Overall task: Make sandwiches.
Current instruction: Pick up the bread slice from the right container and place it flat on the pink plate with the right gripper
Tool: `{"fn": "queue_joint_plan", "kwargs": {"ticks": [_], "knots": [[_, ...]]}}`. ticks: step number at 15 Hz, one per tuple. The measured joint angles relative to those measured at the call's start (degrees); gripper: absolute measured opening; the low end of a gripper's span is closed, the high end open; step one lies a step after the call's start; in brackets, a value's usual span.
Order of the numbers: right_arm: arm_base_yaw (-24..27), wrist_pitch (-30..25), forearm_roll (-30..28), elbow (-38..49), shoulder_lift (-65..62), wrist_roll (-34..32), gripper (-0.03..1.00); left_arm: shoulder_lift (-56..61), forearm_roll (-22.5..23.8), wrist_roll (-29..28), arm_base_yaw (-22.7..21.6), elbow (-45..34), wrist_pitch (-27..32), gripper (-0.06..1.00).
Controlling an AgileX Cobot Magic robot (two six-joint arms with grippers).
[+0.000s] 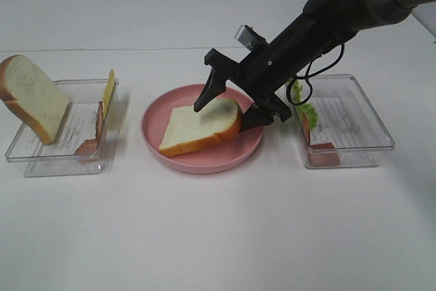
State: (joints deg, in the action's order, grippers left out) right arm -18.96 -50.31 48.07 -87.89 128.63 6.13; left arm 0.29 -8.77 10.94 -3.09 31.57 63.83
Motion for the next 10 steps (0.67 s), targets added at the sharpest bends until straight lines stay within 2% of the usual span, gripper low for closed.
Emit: {"fn": "queue_joint_plan", "kwargs": {"ticks": [4,7,10], "knots": [[-5.3,0.9,-5.4,0.0,0.0,-3.1,0.76,0.0,0.0,0.0,0.0,0.0,0.0,0.99],[-5.4,1.0,-12.0,-0.2,0.0,-6.1,0.76,0.0,0.0,0.0,0.0,0.0,0.0,0.99],[-5.4,-4.4,-20.9,-6.5,-0.1,-10.6,0.76,0.0,0.0,0.0,0.0,0.0,0.0,0.99]]}}
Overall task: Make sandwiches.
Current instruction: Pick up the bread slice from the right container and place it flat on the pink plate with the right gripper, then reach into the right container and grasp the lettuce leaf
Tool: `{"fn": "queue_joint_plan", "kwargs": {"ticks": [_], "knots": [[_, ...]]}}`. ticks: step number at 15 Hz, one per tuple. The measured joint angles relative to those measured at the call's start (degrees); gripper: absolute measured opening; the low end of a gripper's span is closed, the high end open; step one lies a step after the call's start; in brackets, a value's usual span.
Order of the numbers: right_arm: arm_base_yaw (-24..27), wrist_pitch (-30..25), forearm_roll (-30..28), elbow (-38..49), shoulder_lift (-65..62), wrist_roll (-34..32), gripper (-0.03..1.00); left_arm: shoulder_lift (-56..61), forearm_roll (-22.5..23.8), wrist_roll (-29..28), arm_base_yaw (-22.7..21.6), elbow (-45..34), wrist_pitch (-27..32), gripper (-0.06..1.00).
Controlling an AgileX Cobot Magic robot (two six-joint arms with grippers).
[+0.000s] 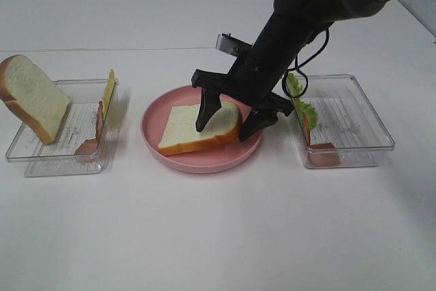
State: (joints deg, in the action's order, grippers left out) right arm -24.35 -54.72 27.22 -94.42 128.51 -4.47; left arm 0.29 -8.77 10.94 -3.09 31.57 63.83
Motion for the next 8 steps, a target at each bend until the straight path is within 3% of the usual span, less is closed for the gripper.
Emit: {"fn": "queue_joint_plan", "kwargs": {"ticks": [4,6,8], "knots": [[-0.8,-8.8,-10.0,-10.6,-0.2,-5.2,0.76,0.0,0.0,0.0,0.0,0.0,0.0,0.99],[-4.2,-14.3,-20.7,-20.2,-0.3,-10.2,0.76,0.0,0.0,0.0,0.0,0.0,0.0,0.99],[-5.3,-14.4,-24.1,-23.8,-0.7,-10.9,0.76,0.0,0.0,0.0,0.0,0.0,0.0,0.99]]}}
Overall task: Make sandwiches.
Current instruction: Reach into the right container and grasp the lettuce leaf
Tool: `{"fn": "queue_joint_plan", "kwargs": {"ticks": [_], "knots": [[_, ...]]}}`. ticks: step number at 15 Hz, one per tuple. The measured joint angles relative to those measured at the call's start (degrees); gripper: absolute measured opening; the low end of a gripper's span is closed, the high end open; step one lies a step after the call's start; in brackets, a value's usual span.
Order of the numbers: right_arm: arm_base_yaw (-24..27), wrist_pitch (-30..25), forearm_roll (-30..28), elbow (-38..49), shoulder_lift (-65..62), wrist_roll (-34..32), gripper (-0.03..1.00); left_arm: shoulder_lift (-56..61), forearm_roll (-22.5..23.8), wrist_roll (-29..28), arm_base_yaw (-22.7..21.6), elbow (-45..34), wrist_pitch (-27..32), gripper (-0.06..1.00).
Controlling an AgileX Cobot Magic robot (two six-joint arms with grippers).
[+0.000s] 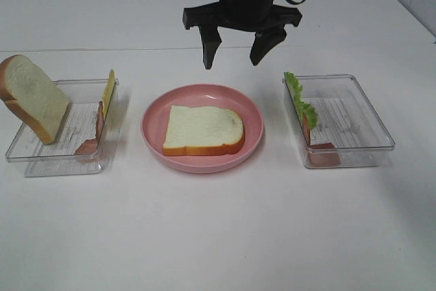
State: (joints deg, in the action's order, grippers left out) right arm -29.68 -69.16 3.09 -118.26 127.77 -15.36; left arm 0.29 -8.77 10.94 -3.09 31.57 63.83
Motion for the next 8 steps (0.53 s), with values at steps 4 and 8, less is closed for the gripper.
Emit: {"fn": "queue_joint_plan", "kwargs": {"ticks": [4,8], "knots": [[-0.2,-0.2,-2.6,-1.5,-3.8,-1.3,0.76,0.0,0.0,0.0,0.0,0.0,0.0,0.99],[1.8,-0.6,-3.1,-1.6,-4.1,-1.3,0.76,0.0,0.0,0.0,0.0,0.0,0.0,0.99]]}}
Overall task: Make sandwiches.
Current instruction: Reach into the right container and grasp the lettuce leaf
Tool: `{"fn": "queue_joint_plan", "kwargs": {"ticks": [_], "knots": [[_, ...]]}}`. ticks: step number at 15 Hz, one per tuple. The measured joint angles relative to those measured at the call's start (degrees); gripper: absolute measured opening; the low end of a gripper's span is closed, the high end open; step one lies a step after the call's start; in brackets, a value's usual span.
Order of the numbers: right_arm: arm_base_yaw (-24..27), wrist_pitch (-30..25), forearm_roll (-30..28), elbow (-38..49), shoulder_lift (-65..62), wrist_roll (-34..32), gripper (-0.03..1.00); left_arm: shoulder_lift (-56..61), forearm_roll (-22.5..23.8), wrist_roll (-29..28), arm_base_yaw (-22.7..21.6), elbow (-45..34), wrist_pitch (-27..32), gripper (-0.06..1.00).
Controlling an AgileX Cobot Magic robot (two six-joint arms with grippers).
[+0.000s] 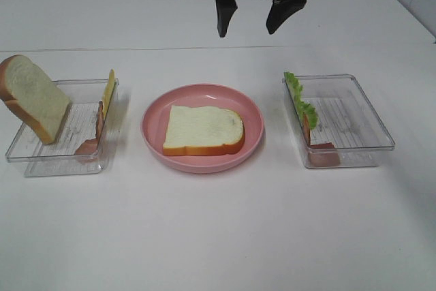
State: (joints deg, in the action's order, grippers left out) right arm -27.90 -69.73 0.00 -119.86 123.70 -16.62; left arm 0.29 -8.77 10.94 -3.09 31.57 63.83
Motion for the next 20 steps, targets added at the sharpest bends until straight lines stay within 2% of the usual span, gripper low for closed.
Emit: {"fn": "queue_joint_plan", "kwargs": {"ticks": [1,5,10,11,15,20], "knots": [[3.1,0.0,0.0,0.1,0.5,0.0,0.76,0.0,0.0,0.0,0.0,0.0,0.0,0.99],[7.3,0.0,0.0,0.2,2.6,0.4,0.76,0.0,0.0,0.0,0.0,0.0,0.0,0.99],[7.7,0.1,0.0,0.2,9.3,2.0,0.76,0.0,0.0,0.0,0.0,0.0,0.0,0.99],[7.7,-0.1,-1.5,0.2,10.5,2.2,0.76,0.0,0.0,0.0,0.0,0.0,0.0,0.99],[7.7,-0.1,-5.7,0.2,10.9,2.2,0.76,0.0,0.0,0.0,0.0,0.0,0.0,0.99],[7.7,-0.1,-5.7,0.2,11.1,2.2,0.76,0.0,0.0,0.0,0.0,0.0,0.0,0.99]]}}
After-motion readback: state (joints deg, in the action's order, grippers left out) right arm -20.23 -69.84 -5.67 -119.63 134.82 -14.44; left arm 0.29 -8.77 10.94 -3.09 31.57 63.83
